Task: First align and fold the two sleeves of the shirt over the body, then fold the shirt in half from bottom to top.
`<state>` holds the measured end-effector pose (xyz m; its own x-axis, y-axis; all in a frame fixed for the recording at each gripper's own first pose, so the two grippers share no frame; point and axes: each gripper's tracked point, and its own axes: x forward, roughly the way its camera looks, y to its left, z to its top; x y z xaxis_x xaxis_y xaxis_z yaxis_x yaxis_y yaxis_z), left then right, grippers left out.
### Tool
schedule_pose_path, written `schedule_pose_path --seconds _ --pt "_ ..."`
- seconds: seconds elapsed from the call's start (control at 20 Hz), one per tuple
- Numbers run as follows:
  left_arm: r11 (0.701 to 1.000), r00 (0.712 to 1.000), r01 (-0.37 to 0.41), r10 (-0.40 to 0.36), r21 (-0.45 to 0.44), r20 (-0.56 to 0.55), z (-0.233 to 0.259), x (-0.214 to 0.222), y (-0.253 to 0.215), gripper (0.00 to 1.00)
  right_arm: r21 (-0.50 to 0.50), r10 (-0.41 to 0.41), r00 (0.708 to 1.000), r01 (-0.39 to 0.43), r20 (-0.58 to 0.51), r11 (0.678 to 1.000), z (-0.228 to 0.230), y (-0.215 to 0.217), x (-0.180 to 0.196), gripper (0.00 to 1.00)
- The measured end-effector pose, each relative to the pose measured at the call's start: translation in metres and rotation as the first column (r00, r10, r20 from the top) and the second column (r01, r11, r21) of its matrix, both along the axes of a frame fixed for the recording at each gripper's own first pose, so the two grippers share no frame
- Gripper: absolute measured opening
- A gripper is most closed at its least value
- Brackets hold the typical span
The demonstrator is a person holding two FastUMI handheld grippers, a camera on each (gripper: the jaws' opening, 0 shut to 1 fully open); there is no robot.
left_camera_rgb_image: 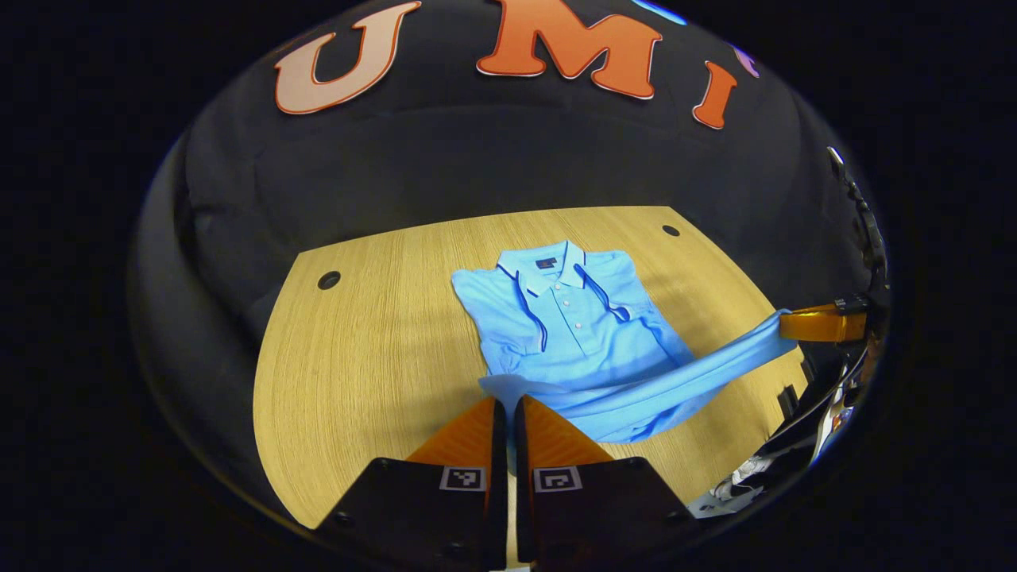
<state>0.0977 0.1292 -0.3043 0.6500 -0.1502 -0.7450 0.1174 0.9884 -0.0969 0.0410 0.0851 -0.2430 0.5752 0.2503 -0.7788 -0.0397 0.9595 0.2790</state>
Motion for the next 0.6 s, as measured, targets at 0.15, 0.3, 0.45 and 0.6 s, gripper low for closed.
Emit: schedule_pose_path --seconds 0.15,0.3,0.45,0.6 --pt "1.000 1.000 -0.002 0.002 -0.015 0.008 -0.002 0.040 0.006 0.08 -0.004 -0.016 1.000 0.016 -0.002 1.000 -0.003 0.002 0.037 0.02" --pt "1.000 1.000 0.001 -0.001 -0.025 0.016 -0.003 0.080 0.012 0.08 -0.009 -0.031 0.999 0.031 0.006 0.999 -0.004 0.002 0.076 0.02" --pt "1.000 0.999 0.017 -0.016 -0.021 0.029 -0.006 0.120 0.015 0.08 -0.023 -0.045 0.999 0.046 0.009 0.999 -0.010 0.001 0.115 0.02" --pt "0.999 0.998 0.033 -0.033 -0.008 0.055 -0.007 0.158 0.018 0.07 -0.025 -0.071 0.997 0.071 0.015 0.997 -0.010 -0.002 0.150 0.02"
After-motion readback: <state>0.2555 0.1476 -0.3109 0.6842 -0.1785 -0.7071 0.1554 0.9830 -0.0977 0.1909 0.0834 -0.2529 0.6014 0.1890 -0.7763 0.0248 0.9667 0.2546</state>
